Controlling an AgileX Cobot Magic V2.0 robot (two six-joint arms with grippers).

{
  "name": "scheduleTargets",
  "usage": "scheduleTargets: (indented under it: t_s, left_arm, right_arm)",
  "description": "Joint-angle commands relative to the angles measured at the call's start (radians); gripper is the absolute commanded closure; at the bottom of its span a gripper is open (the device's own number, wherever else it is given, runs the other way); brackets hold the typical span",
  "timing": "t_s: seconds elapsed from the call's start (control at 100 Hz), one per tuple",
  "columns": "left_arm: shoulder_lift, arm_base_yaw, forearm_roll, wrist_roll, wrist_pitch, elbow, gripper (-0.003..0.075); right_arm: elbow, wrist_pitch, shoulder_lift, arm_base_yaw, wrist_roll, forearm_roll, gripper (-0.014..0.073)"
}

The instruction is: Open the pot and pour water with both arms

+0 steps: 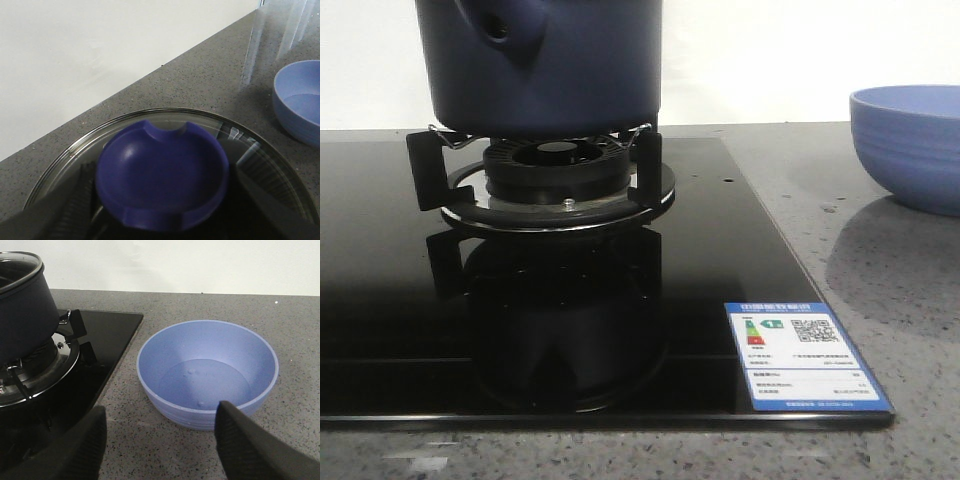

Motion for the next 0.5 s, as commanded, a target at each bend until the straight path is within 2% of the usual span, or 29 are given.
scheduleTargets:
  t_s: [0.0, 0.25, 0.49]
  left_arm:
    - [-0.052, 0.016, -0.059, -0.001, -0.050, -0.050, 0.0360]
    - [-0.107, 0.130, -0.105, -0.001, -0.024, -0.085, 0.0360]
    - [-0.156, 0.280, -0.141, -0.001, 0.028, -0.085, 0.0360]
  right_arm:
    - [-0.036, -0.075, 0.014, -0.001, -0.010, -0.003, 0.0176]
    - [-0.051, -0.060, 0.020, -0.001, -0.010, -0.011, 0.0176]
    - [-0.234, 0.082, 0.168, -0.010, -0.001, -0.150, 0.0176]
